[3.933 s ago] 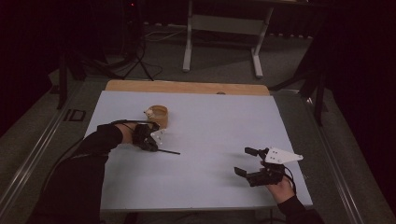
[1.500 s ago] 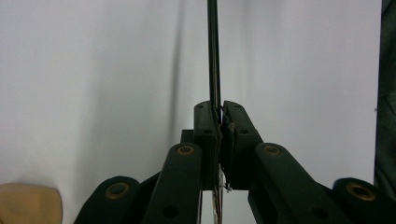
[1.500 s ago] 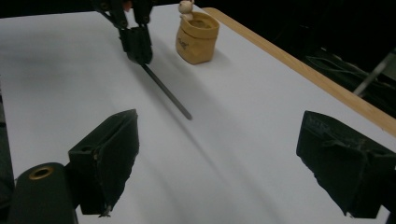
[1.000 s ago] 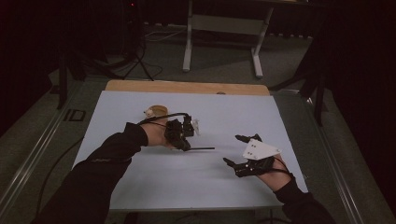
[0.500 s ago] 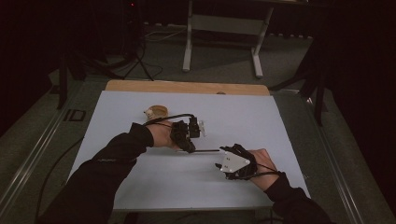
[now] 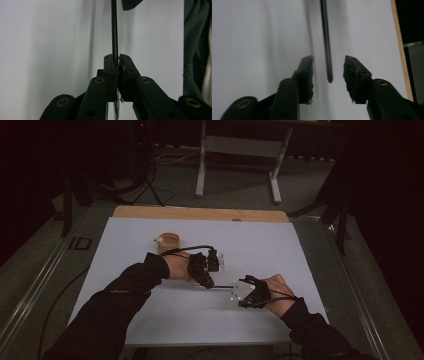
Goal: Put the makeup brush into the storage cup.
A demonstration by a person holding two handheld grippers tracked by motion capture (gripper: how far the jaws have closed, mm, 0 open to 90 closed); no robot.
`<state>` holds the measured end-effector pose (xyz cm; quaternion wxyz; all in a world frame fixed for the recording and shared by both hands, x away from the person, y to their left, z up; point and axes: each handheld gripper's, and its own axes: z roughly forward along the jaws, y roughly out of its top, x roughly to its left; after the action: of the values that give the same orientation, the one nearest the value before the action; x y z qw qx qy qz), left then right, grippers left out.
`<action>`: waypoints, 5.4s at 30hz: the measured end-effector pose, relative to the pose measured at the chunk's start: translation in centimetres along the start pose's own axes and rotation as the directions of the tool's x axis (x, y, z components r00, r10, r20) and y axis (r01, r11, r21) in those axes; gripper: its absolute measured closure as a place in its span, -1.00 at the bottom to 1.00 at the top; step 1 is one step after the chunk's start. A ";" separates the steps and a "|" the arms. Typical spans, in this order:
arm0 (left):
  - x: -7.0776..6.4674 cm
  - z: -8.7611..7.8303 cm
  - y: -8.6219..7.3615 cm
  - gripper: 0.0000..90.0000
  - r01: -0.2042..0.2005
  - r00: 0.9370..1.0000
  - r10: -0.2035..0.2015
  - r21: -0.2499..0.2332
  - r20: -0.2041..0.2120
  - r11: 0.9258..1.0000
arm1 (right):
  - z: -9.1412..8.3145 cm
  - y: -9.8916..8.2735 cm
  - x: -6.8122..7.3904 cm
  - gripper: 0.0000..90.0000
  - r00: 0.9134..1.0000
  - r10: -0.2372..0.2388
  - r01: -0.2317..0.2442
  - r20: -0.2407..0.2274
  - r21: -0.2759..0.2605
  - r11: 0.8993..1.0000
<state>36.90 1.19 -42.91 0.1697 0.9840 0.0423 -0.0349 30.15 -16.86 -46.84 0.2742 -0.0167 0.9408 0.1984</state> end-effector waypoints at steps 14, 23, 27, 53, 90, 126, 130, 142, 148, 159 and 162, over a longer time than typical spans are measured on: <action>-0.1 0.1 0.2 0.89 -0.002 1.000 0.002 0.000 0.021 1.000 | 0.5 0.4 -0.1 0.87 0.998 -0.038 0.039 -0.045 0.027 0.999; 0.3 -0.5 -0.4 0.56 0.004 1.000 -0.006 -0.116 -0.013 0.993 | 0.5 0.3 -0.3 0.90 0.997 -0.018 0.020 -0.078 0.024 1.000; 0.2 -1.4 -0.8 0.22 -0.020 0.998 0.009 -0.206 -0.055 0.978 | 0.4 0.0 -0.6 0.90 0.997 -0.001 0.003 -0.082 0.028 1.000; 0.4 -5.6 -4.0 -0.31 0.094 0.977 -0.150 -0.328 -0.151 0.940 | -0.2 -0.1 -1.5 0.90 0.966 0.222 -0.206 -0.131 0.123 0.971; -1.6 -4.5 -7.4 -0.49 0.265 0.924 -0.364 -0.488 -0.118 0.832 | -2.6 -2.7 -2.7 0.90 0.694 0.687 -0.715 -0.217 -0.093 0.693; -2.8 -3.0 -7.4 -0.96 0.394 0.821 -0.568 -0.664 -0.056 0.635 | -2.6 -4.1 -2.3 0.90 0.622 0.756 -0.783 -0.202 -0.136 0.608; -2.7 -3.0 -7.4 -0.96 0.429 0.806 -0.591 -0.655 -0.033 0.622 | -2.6 -4.2 -2.3 0.90 0.629 0.754 -0.778 -0.192 -0.137 0.614; -3.3 -3.8 -5.5 -0.92 0.415 0.818 -0.574 -0.668 -0.022 0.618 | -2.4 -4.0 -2.3 0.90 0.653 0.740 -0.757 -0.161 -0.138 0.639; -3.1 -4.0 -4.0 -0.90 0.434 0.808 -0.589 -0.662 -0.014 0.611 | -2.4 -4.1 -2.3 0.90 0.647 0.745 -0.762 -0.160 -0.140 0.632; -2.1 -3.0 -1.7 -0.85 0.497 0.776 -0.630 -0.634 0.019 0.593 | -2.3 -4.1 -2.3 0.90 0.649 0.744 -0.761 -0.158 -0.140 0.634; -1.8 -3.0 -1.5 -0.76 0.515 0.761 -0.646 -0.656 0.055 0.551 | -2.3 -4.2 -2.3 0.90 0.646 0.746 -0.763 -0.158 -0.137 0.632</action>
<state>35.18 3.52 -40.41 0.4656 0.7933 0.3916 0.0224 31.53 -21.74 -45.35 0.1221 0.3435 0.8487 0.3832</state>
